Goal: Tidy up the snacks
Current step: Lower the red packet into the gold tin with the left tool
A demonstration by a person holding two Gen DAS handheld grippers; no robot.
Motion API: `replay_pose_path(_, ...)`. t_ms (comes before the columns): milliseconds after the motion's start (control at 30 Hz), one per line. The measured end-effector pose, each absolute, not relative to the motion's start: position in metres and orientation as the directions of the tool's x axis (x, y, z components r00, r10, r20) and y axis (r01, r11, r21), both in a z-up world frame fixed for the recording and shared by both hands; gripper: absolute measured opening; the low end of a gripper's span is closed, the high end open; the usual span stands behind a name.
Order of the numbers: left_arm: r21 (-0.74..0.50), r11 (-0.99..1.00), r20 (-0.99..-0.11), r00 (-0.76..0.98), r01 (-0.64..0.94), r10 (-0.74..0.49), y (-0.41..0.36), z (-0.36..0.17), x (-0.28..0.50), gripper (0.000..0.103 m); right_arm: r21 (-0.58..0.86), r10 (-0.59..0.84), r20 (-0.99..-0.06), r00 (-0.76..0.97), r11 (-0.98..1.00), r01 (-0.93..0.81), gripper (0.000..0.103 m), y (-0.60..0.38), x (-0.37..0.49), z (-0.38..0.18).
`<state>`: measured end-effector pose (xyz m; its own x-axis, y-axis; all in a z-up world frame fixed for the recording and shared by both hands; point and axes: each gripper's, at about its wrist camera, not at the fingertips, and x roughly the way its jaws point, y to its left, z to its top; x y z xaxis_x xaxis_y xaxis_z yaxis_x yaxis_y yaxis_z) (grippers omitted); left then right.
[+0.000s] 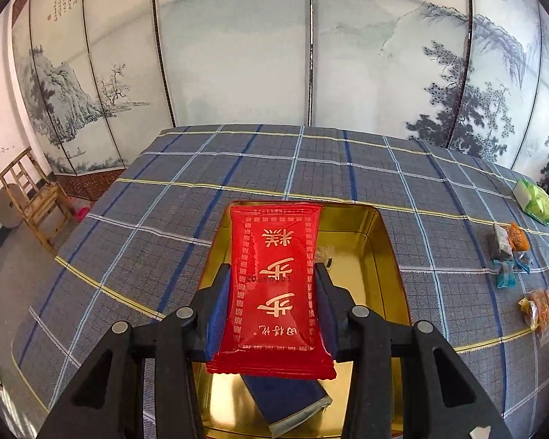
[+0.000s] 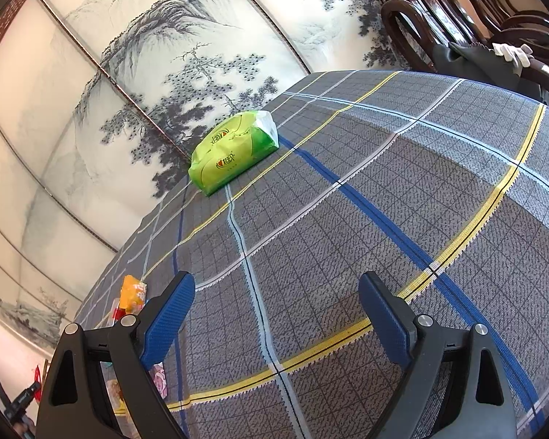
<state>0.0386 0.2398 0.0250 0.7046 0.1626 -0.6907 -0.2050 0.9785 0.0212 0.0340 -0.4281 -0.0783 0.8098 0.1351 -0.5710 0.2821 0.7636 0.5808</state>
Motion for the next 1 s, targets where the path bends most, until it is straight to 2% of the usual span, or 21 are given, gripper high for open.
replay_pose_path(233,-0.067,0.98,-0.718,0.691,-0.189,0.084,0.221,0.013,0.064,0.039,0.583,0.136,-0.569,0.811,0.762,0.281,0.091,-0.429,0.034,-0.079)
replay_pose_path(1000,-0.138,0.963,-0.839,0.544,-0.232,0.01,0.205,-0.035,0.135,0.039,0.585,0.139,-0.567,0.812,0.761,0.279,0.092,-0.429,0.033,-0.08)
